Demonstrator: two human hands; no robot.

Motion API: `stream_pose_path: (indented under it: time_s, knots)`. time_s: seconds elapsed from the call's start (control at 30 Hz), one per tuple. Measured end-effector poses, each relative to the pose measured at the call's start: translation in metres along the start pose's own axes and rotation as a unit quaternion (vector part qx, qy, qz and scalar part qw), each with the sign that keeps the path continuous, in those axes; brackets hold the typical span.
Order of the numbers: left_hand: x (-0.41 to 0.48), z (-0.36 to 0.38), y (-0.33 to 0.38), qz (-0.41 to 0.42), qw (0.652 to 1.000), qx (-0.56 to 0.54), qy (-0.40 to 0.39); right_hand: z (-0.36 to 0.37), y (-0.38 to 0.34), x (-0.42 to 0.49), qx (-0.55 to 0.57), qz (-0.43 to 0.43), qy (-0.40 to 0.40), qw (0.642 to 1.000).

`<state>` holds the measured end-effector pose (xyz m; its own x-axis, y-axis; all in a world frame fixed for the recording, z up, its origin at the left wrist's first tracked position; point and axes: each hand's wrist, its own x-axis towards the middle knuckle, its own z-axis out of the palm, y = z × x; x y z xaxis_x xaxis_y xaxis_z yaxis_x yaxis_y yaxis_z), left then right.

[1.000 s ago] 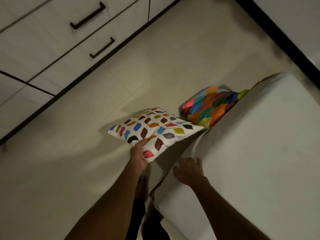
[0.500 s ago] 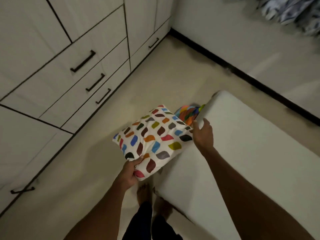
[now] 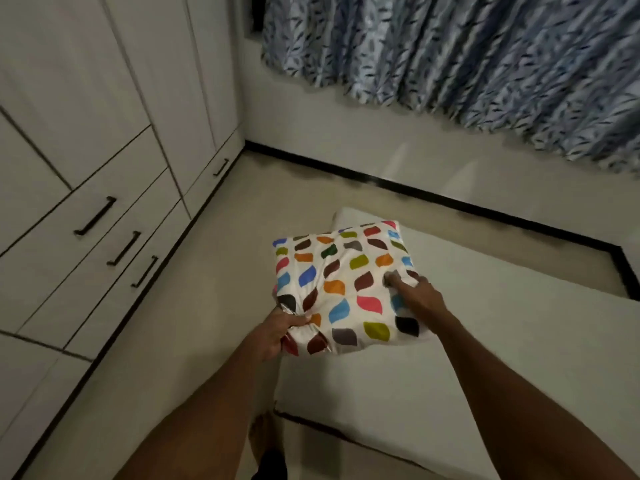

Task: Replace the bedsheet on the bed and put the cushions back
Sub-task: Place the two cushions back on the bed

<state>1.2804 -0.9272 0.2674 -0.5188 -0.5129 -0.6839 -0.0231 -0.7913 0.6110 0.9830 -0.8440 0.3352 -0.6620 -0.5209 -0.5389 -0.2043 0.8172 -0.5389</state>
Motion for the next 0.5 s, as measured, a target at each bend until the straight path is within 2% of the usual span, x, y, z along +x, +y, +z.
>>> stream_pose_path:
  time_s: [0.1,0.23,0.3,0.37,0.5]
  knots:
    - [-0.009,0.039,-0.028,0.017,0.998,0.059,0.003,-0.04,0.065,-0.024,0.097,-0.019,0.031,0.995]
    - [-0.04,0.121,-0.071,0.076,0.978,0.154,0.114,-0.078,0.148,-0.071,0.198,-0.06,0.04,0.977]
    - [-0.059,0.169,-0.096,0.116,0.973,0.169,0.106,-0.1,0.199,-0.095,0.246,-0.062,0.05,0.966]
    - [-0.067,0.218,-0.123,0.136,0.972,0.18,0.072,-0.129,0.257,-0.115,0.29,-0.037,0.095,0.952]
    - [-0.07,0.296,-0.174,0.144,0.972,0.186,0.024,-0.183,0.346,-0.146,0.335,-0.007,0.169,0.927]
